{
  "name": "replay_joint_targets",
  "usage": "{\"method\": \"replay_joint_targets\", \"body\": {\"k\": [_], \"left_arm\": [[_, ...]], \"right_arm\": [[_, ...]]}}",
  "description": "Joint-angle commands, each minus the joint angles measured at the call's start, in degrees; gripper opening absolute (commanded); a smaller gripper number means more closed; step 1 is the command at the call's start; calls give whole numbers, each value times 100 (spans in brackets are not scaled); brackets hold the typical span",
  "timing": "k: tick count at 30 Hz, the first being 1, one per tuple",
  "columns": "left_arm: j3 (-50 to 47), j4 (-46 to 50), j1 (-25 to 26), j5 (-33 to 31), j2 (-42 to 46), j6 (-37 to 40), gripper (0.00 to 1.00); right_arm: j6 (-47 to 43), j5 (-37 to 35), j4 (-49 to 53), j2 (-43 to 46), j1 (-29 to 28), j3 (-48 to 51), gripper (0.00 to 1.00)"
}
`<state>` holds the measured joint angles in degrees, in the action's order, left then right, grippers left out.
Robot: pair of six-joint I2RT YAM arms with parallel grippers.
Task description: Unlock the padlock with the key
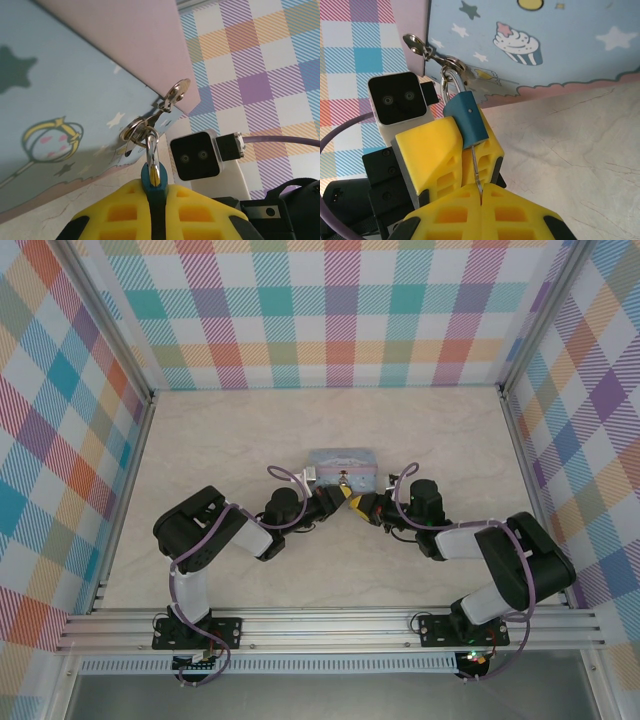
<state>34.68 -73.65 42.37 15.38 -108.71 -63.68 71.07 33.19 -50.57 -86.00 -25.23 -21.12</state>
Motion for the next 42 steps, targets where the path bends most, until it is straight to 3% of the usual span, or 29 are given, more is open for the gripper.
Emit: {"method": "replay_joint_targets", "body": {"k": [1, 10, 18, 29, 42], "left_arm": [[92, -220, 118, 115, 106, -30, 0], [74, -294, 116, 188, 167, -74, 0], [107, -330, 118, 365, 448, -50, 0], [140, -337, 122, 426, 399, -59, 0], [284, -335, 203, 493, 208, -26, 0]], "right_arm": [[-76, 43, -290, -88, -43, -153, 4], [92, -27, -688, -168, -21, -96, 5], [722, 20, -1843, -651, 139, 55, 4], [708, 94, -1606, -453, 339, 92, 4], [830, -12, -1905, -651, 131, -93, 4]]}}
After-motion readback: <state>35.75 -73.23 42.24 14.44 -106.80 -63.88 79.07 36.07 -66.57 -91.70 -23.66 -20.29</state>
